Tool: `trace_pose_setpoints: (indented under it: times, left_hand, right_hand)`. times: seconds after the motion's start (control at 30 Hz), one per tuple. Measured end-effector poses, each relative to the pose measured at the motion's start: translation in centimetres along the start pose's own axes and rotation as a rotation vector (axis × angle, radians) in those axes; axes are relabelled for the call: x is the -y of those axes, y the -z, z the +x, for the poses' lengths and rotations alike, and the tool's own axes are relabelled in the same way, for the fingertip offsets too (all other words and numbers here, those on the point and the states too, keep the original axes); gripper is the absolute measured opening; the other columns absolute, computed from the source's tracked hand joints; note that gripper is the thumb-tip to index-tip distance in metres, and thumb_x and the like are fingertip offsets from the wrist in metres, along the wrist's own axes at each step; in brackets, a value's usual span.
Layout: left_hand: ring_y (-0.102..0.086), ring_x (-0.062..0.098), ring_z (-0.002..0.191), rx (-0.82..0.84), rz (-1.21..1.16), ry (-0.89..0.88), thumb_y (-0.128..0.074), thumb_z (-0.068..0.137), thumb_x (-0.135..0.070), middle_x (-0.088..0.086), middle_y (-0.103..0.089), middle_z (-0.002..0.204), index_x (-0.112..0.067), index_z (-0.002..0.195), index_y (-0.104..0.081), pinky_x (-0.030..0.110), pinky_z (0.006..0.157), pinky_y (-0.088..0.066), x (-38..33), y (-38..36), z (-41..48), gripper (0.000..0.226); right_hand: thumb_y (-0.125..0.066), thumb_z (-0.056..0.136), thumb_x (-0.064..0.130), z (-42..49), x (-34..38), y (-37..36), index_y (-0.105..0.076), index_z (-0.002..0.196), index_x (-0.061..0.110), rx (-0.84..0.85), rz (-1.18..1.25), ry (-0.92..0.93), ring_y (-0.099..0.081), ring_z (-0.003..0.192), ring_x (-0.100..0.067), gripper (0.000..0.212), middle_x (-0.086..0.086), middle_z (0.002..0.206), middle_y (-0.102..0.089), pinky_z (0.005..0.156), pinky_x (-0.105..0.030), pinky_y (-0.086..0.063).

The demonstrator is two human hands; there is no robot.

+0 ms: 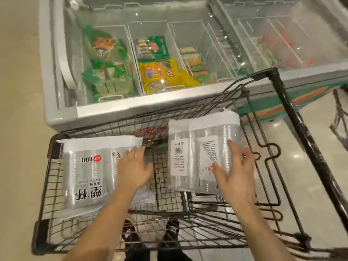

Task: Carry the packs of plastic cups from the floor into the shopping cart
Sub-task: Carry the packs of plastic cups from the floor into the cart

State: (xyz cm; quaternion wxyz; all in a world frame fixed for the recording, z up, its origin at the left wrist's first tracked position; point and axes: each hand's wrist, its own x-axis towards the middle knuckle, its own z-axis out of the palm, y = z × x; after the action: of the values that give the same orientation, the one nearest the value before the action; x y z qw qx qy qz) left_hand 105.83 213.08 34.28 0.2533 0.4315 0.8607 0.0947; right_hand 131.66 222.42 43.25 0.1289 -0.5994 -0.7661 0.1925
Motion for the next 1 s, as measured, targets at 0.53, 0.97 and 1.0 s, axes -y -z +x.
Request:
trace_pose_setpoints:
  times: [0.53,0.97,1.0]
  left_hand:
    - [-0.016,0.031,0.147,0.015,0.03,0.043,-0.049,0.092,-0.046,0.007,-0.022,0.16,-0.023,0.15,-0.031,0.05,0.116,-0.024,5.3,-5.2,2.9,0.065]
    - [-0.013,0.029,0.147,0.067,-0.164,0.041,-0.057,0.09,-0.039,0.007,-0.02,0.161,-0.021,0.151,-0.03,0.046,0.118,-0.022,4.6,-2.8,2.7,0.068]
    - [-0.014,0.029,0.147,0.045,-0.172,0.031,-0.057,0.09,-0.039,0.007,-0.021,0.16,-0.021,0.15,-0.031,0.045,0.117,-0.022,4.2,-1.9,2.6,0.068]
  right_hand:
    - [-0.072,0.083,0.034,2.9,-2.1,-18.2,-0.025,0.146,0.036,0.133,-0.379,-0.047,-0.039,0.114,-0.037,0.078,-0.018,0.148,-0.027,0.094,-0.048,-0.041]
    - [-0.06,0.086,0.05,5.8,0.1,-14.8,-0.022,0.152,0.029,0.174,-0.331,0.039,-0.019,0.142,-0.036,0.079,-0.019,0.154,-0.024,0.111,-0.051,-0.024]
    - [-0.059,0.087,0.05,6.0,1.3,-14.0,-0.023,0.152,0.029,0.174,-0.289,0.07,-0.019,0.143,-0.035,0.078,-0.017,0.155,-0.024,0.112,-0.05,-0.024]
